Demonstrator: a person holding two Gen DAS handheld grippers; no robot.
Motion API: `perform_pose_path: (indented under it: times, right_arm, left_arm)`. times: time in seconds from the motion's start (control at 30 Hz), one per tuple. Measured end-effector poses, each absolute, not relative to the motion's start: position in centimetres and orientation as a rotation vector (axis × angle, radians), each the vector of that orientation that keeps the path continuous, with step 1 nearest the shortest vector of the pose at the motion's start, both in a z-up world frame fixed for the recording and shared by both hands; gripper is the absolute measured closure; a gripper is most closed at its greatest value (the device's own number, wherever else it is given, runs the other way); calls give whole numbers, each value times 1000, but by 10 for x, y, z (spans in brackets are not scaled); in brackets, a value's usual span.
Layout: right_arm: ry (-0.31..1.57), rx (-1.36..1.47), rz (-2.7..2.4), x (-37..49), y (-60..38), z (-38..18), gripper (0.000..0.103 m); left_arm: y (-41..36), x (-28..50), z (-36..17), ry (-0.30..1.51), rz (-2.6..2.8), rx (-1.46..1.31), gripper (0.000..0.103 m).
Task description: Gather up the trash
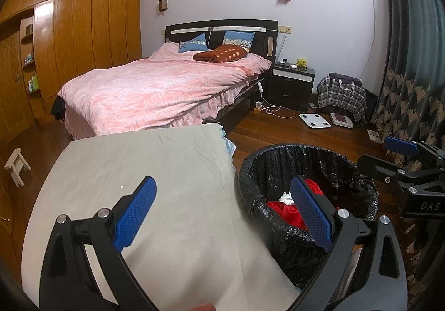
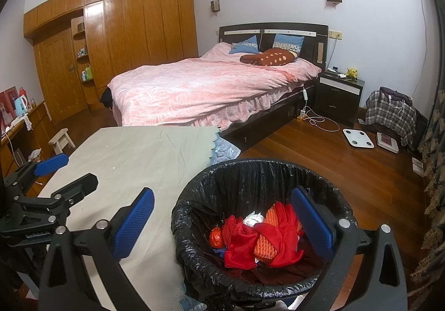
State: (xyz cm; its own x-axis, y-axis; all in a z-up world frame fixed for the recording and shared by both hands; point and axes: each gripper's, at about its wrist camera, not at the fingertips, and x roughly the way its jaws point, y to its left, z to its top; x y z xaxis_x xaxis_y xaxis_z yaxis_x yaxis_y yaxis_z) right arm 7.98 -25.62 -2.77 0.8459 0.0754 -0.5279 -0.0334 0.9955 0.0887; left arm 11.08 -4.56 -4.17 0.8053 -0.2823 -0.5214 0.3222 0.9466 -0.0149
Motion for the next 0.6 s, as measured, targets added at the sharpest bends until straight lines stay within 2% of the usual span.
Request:
perform_pose_path:
  times: [0.6]
  right_arm:
    - [563, 78, 58, 80, -255, -28, 6]
  left_arm:
    - [-45, 111, -42, 547, -323, 76, 8]
